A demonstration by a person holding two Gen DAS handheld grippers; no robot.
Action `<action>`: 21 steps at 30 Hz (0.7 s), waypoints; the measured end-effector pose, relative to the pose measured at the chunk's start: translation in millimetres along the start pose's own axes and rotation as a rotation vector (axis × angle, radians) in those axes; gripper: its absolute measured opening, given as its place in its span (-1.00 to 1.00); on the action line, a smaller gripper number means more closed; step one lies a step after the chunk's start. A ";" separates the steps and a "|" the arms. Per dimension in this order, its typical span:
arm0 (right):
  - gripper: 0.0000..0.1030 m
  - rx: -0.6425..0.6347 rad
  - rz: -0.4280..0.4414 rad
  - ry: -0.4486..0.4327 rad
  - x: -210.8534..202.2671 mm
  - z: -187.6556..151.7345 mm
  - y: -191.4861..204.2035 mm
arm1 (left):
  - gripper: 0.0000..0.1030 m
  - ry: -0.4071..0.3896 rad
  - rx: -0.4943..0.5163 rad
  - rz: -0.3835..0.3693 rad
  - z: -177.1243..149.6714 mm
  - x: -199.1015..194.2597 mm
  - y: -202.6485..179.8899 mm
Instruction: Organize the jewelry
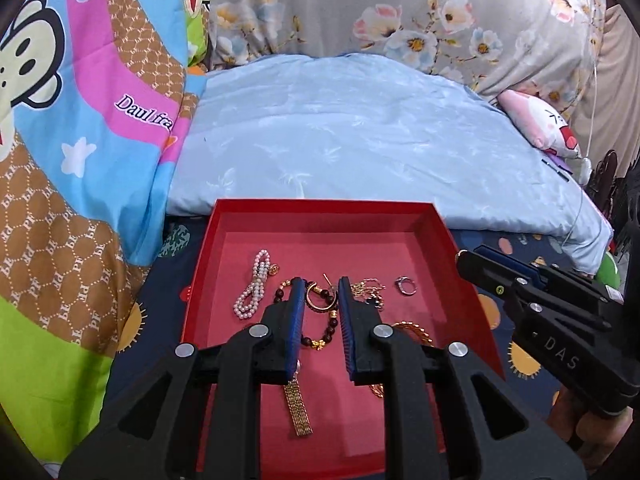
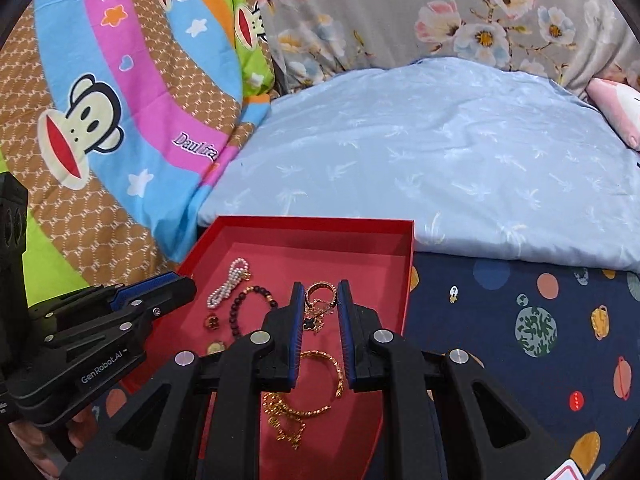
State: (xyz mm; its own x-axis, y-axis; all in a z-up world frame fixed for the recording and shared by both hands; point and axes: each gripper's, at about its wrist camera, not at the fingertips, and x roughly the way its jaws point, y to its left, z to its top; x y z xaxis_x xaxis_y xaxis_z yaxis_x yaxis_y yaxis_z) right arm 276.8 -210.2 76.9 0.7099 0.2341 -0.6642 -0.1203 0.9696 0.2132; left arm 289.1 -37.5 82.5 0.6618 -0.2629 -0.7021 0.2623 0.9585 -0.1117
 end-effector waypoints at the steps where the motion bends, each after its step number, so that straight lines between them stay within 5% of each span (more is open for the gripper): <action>1: -0.70 -0.002 -0.004 0.008 5.9 -0.6 -1.4 | -0.68 0.006 -0.001 0.004 0.0 3.9 0.9; 15: -0.69 -0.010 -0.010 0.044 34.6 -6.6 -2.6 | -0.68 0.007 -0.016 0.024 2.2 25.9 4.5; 17: -0.60 -0.012 -0.027 0.029 35.0 -6.5 -0.9 | -0.56 -0.007 -0.026 0.047 2.4 27.9 5.6; 19: -0.28 -0.012 -0.051 0.011 32.7 -6.9 0.8 | -0.18 -0.014 -0.044 0.074 3.0 30.3 8.2; 21: -0.27 -0.010 -0.054 -0.005 28.9 -7.0 0.8 | -0.18 -0.017 -0.047 0.090 2.5 31.8 9.5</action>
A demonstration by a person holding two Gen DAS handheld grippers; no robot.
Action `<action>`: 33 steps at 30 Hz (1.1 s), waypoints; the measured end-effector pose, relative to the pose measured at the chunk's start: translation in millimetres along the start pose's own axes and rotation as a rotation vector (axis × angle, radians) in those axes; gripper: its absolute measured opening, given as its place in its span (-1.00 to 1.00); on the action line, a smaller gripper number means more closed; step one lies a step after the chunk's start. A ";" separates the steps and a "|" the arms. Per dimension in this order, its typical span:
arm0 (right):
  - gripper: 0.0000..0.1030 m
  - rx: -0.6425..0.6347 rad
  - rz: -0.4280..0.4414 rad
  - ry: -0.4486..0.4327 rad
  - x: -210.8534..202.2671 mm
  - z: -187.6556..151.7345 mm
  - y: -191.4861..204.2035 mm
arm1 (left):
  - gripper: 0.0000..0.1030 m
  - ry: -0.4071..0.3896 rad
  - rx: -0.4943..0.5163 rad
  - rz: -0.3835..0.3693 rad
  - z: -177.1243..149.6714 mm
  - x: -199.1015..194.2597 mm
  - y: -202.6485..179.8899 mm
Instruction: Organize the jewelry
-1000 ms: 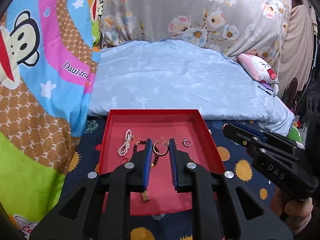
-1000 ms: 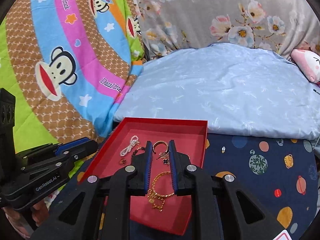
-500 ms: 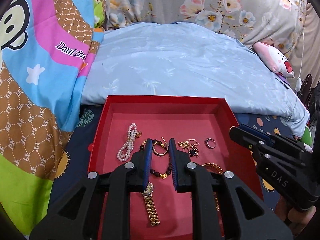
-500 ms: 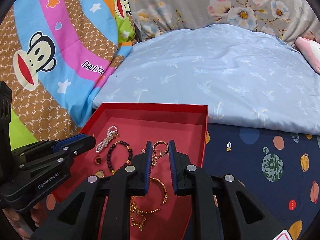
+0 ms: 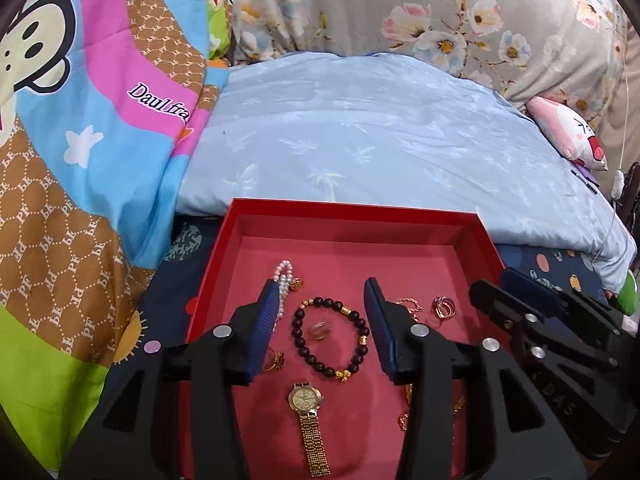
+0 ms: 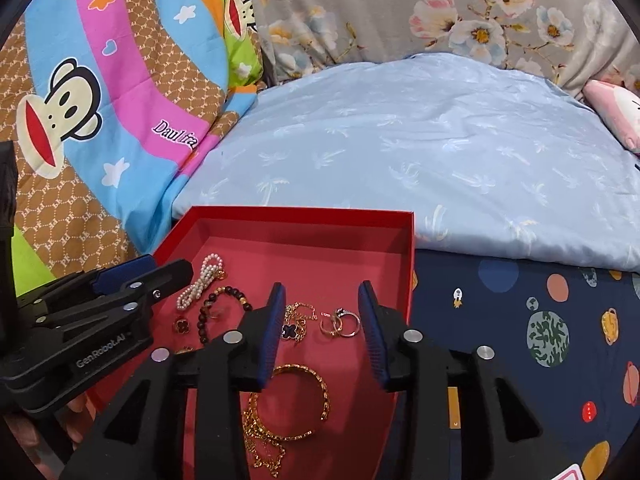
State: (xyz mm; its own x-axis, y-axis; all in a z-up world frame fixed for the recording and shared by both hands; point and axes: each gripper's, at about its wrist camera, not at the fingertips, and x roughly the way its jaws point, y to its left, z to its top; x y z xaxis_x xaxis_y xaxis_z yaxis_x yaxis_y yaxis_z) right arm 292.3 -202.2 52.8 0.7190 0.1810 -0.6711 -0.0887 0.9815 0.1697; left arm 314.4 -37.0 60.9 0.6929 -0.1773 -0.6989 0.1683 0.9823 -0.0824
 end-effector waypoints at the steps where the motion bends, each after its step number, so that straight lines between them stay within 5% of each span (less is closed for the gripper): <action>1: -0.27 0.000 0.005 0.002 -0.5 -0.2 0.1 | -0.18 0.001 0.001 0.000 0.0 0.0 0.6; 21: -0.26 0.004 0.008 0.012 -35.2 -22.5 13.5 | -0.18 -0.014 0.032 0.004 -20.5 -37.4 -11.1; 33: 0.06 0.033 -0.028 -0.008 -87.9 -56.9 23.5 | -0.18 -0.026 0.044 0.016 -56.1 -82.9 -19.0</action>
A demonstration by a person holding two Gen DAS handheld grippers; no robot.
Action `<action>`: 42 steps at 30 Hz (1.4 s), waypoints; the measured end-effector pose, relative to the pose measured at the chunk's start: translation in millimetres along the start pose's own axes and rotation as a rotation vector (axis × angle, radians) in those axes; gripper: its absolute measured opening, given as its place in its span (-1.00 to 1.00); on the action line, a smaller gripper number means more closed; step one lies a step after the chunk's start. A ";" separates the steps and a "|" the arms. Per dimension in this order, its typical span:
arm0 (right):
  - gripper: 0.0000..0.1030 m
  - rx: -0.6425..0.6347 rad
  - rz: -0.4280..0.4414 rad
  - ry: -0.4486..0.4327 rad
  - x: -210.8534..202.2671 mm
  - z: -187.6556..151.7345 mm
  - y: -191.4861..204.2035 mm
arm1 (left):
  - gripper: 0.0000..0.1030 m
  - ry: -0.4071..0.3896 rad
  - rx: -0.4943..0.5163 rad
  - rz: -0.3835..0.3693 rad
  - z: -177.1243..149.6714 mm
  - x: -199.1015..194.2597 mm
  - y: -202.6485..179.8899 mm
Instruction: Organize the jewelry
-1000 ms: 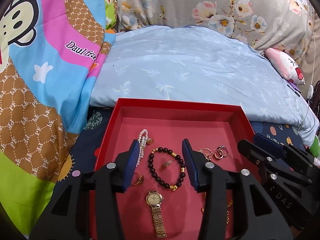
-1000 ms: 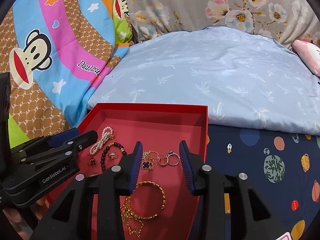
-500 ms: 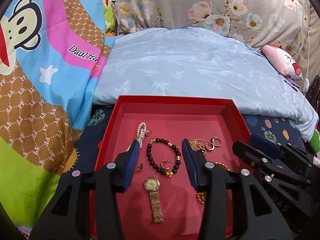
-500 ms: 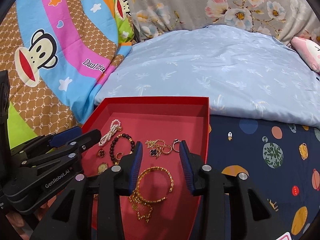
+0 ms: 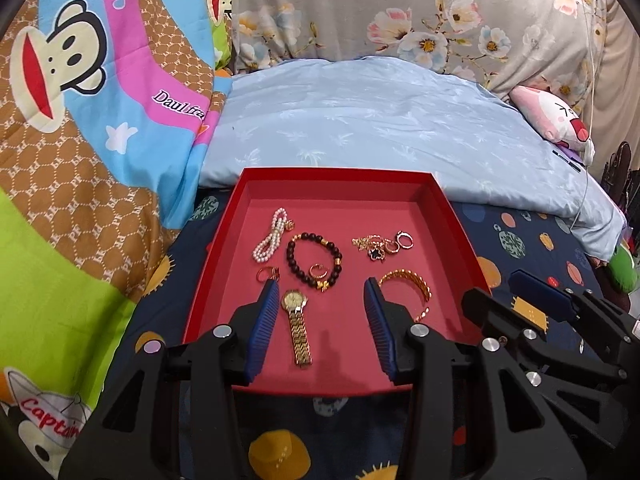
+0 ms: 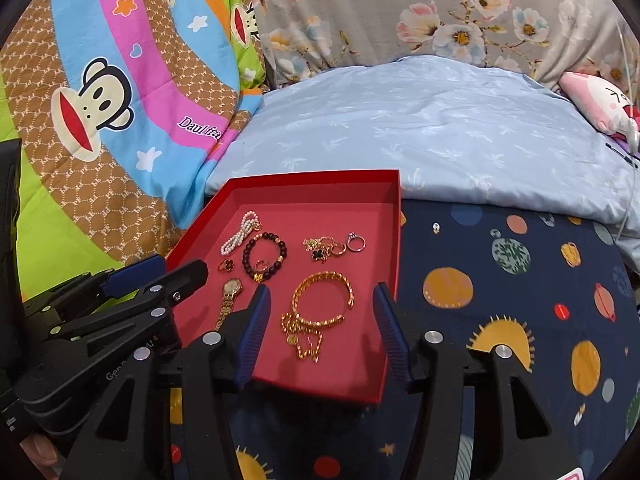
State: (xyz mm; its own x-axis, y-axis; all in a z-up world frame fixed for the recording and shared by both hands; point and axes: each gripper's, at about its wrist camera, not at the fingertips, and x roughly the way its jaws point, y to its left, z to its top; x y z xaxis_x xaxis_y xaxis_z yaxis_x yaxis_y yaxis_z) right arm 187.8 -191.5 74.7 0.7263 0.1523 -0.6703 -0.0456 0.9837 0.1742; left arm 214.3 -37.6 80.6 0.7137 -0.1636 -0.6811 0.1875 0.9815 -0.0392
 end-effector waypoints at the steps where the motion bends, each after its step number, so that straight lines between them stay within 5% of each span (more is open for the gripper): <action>1: 0.09 -0.001 -0.007 -0.004 -3.2 -2.3 0.8 | -0.18 -0.004 0.003 0.008 -2.7 -3.1 -0.8; 9: 0.25 -0.016 -0.074 -0.036 -25.3 -28.8 8.2 | 0.14 -0.039 -0.005 0.080 -29.2 -24.4 1.3; 23: 0.40 -0.009 -0.133 -0.060 -28.0 -67.1 14.1 | 0.24 -0.020 -0.080 0.128 -69.3 -22.3 14.6; 42: 0.56 -0.001 -0.187 -0.044 -9.7 -84.7 6.9 | 0.44 -0.039 -0.057 0.186 -88.3 -6.9 11.9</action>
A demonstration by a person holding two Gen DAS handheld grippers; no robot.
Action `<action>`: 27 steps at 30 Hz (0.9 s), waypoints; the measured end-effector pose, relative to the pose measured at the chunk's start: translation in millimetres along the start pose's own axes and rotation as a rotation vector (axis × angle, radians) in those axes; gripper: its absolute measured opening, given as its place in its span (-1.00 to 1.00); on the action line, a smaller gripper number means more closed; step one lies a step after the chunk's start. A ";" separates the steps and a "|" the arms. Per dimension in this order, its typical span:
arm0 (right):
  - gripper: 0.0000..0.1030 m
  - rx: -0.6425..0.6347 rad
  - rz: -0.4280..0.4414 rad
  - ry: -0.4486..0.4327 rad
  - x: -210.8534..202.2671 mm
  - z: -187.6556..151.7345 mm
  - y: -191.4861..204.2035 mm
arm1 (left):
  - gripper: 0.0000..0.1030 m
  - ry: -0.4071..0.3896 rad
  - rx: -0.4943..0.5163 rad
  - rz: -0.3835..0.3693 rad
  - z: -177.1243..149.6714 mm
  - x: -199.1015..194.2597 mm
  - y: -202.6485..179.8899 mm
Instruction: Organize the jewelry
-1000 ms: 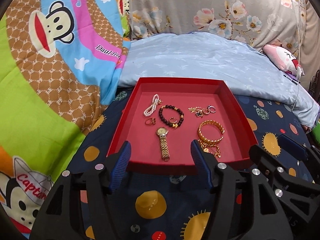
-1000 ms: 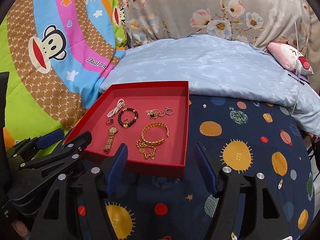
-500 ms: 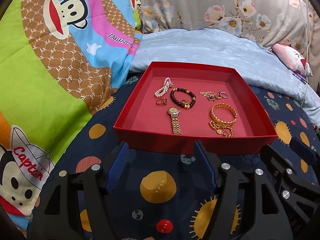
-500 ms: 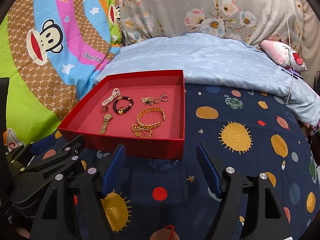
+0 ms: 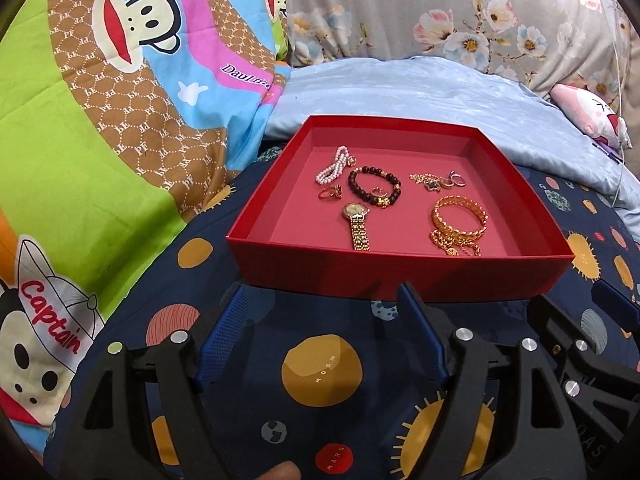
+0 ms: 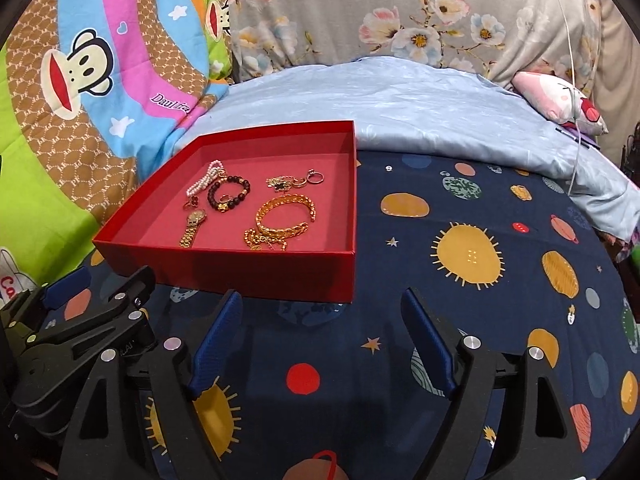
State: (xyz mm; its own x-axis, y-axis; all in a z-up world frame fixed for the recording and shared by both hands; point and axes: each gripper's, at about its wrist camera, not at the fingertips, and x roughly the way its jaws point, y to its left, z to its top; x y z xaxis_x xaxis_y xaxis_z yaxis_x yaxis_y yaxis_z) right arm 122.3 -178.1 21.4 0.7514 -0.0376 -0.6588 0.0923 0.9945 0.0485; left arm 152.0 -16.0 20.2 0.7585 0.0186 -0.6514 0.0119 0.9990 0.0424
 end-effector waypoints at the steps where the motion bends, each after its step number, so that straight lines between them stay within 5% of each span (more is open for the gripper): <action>1: 0.56 -0.003 -0.008 -0.002 -0.4 -0.4 0.7 | 0.44 0.007 0.001 0.003 0.1 1.6 -0.3; 27: 0.66 -0.010 -0.025 0.004 1.2 -1.0 0.4 | 0.44 -0.005 -0.009 0.052 -1.7 -2.1 -0.1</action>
State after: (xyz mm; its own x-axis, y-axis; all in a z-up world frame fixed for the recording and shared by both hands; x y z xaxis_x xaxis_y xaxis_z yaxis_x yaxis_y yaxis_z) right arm 122.6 -177.7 19.9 0.7464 -0.0618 -0.6627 0.1044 0.9942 0.0249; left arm 149.3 -16.1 20.3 0.7615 0.0706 -0.6443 -0.0333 0.9970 0.0698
